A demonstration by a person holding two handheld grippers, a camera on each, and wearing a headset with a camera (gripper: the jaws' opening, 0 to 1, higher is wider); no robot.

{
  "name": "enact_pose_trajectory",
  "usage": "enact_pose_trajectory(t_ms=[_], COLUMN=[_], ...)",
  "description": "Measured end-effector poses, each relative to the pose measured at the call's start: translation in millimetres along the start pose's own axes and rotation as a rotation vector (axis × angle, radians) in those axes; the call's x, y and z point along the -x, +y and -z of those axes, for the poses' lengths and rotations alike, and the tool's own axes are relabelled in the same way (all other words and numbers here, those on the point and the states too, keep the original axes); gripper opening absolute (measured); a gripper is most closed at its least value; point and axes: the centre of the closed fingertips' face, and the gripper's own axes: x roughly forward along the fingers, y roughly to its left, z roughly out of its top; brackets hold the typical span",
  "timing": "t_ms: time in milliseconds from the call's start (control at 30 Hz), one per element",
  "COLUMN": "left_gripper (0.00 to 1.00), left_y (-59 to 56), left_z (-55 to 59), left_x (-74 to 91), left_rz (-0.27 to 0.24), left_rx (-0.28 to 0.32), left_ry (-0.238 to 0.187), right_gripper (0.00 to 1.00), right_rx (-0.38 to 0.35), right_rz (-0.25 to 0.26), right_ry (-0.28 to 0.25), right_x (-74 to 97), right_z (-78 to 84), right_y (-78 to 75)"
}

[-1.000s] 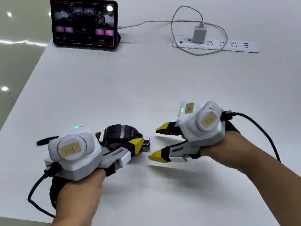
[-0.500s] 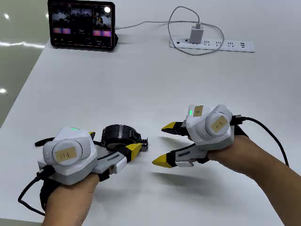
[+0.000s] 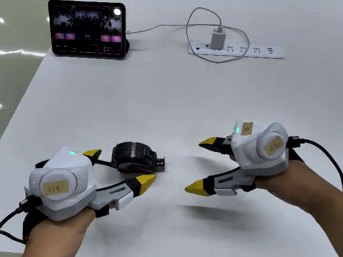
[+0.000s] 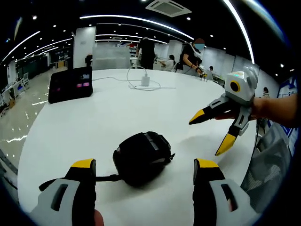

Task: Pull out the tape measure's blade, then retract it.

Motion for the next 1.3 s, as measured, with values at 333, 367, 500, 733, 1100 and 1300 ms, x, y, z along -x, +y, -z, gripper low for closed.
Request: enact_pose_trajectory(t_ms=[333,367,500,733,1100,1300], left_gripper=[0.85,0.86,0.87,0.87,0.91,0.95], left_y=[-2.2,-3.5,-6.6,-7.5,-13.1,-12.2], left_z=[-2.2,-2.4,-0.7,3.9,1.1,-0.9], left_x=[11.5,12.5,17.5,23.4,32.1,36.7], left_rz=[0.037,0.043,0.054,0.07,0.116,0.136], left_rx=[-0.079,-0.082,-0.108,-0.131,-0.161,-0.176], left_ry=[0.022,0.021,0.024,0.035,0.016,0.009], right_gripper=[0.63,0.64,0.66,0.66,0.73,0.75], right_rx=[-0.027,-0.028,-0.039,-0.047,-0.063,-0.065], right_rz=[0.029,0.034,0.05,0.058,0.124,0.149], right_ry=[-0.009,-0.009,-0.006,0.013,-0.001,-0.006], right_x=[19.5,20.9,27.8,36.1,52.7,61.2], right_z=[3.3,3.7,7.5,17.8,27.3,30.6], right_y=[1.1,0.8,-0.1,5.2,2.0,3.1])
